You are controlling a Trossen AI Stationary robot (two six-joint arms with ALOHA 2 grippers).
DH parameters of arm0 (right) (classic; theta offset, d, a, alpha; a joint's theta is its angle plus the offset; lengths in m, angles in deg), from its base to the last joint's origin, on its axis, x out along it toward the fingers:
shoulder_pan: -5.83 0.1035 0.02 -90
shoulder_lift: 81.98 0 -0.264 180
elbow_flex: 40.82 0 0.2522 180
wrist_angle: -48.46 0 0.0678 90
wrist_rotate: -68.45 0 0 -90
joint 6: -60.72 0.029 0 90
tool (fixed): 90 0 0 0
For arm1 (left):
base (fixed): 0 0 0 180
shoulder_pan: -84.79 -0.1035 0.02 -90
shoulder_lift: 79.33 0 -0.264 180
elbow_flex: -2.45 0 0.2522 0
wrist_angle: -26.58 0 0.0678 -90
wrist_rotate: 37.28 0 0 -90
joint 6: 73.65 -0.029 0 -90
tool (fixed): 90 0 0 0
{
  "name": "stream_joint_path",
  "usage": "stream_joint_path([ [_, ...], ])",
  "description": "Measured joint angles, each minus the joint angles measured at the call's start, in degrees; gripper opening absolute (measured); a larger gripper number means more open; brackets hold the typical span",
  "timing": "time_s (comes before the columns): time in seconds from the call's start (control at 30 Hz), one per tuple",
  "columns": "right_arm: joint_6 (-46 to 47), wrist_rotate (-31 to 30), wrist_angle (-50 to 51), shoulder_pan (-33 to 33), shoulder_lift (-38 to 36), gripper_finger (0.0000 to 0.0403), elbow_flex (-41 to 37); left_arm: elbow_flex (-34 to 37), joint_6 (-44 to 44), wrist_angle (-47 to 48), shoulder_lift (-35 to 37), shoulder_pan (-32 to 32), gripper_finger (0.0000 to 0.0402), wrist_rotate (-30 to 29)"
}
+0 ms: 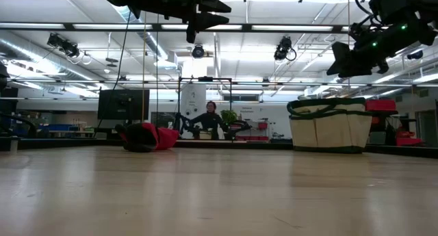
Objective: Pick & Place Garden tools in Gardening bag
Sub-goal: Put the red gloves into the gardening bag
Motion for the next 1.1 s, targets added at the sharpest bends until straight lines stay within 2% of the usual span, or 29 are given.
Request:
stream_joint_path([
  [0.37,-0.10,1.92,-0.50,0.04,0.00,0.0242,0.00,-0.02,-0.10,2.99,5.00,0.00,0.0142,1.20],
  [0.67,-0.19,2.54,-0.48,0.04,0.00,0.0243,0.00,-0.02,-3.08,14.13,8.28,0.00,0.0142,-8.84],
  [0.87,-0.20,6.43,-0.46,0.04,0.00,0.0243,-0.02,-0.02,-3.25,14.65,8.33,0.02,0.0142,-10.35],
  [1.1,-0.25,6.39,-0.46,0.02,0.02,0.0243,-0.02,-0.02,-3.23,15.60,8.33,0.00,0.0142,-9.86],
])
